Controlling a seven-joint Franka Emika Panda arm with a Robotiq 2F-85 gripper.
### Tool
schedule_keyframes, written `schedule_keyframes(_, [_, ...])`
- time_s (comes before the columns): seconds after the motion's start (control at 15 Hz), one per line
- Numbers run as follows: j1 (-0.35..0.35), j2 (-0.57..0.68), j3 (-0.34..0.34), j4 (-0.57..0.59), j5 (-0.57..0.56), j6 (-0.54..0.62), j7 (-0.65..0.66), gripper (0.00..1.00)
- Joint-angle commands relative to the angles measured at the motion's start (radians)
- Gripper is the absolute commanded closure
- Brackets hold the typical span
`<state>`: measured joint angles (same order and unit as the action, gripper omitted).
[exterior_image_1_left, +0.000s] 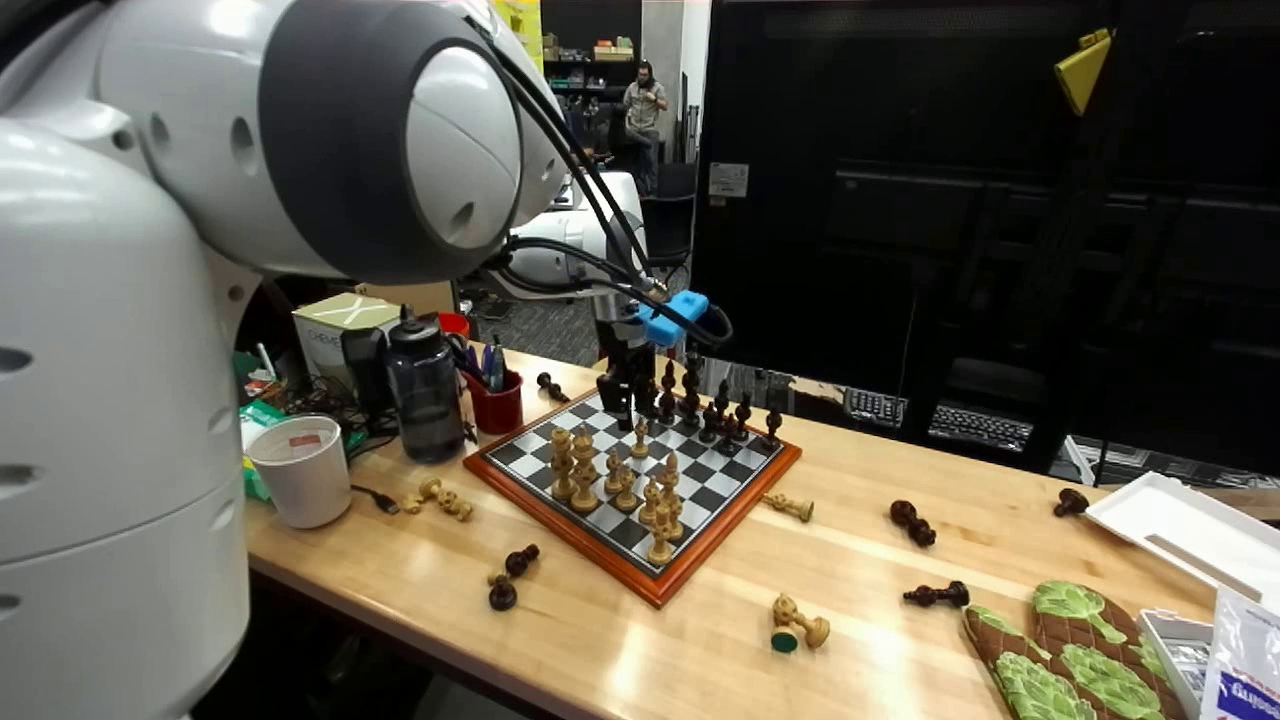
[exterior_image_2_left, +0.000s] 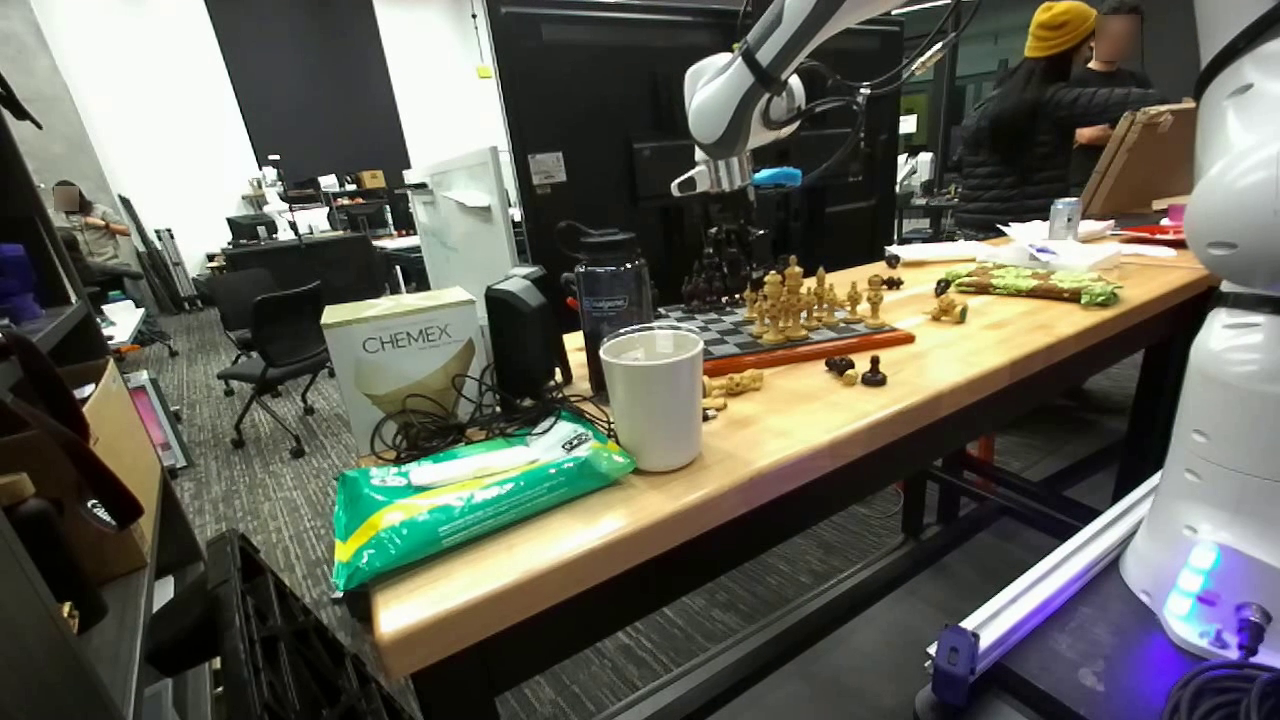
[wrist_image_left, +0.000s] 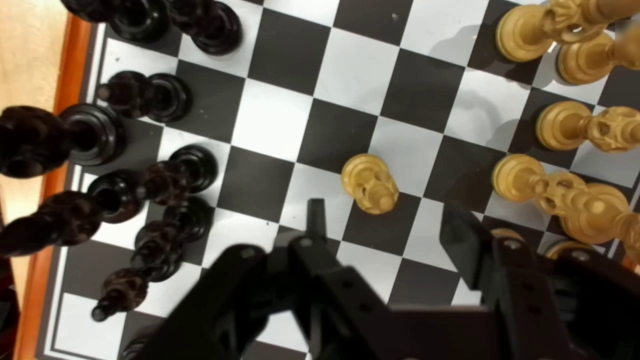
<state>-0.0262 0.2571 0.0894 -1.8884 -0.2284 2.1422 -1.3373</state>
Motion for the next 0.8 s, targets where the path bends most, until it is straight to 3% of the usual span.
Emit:
schedule_keyframes(0.0, [0.0,-0.038,-0.004,-0.044,0.02,0.019,-0.039,0.69])
schedule_keyframes(0.27, [0.004,-0.039,-0.004,-0.045,0.014,0.012,-0.042,0.99])
schedule_keyframes(0.73, [0.016,-0.054,-0.003,-0.041,0.005,-0.009,-0.037,0.97])
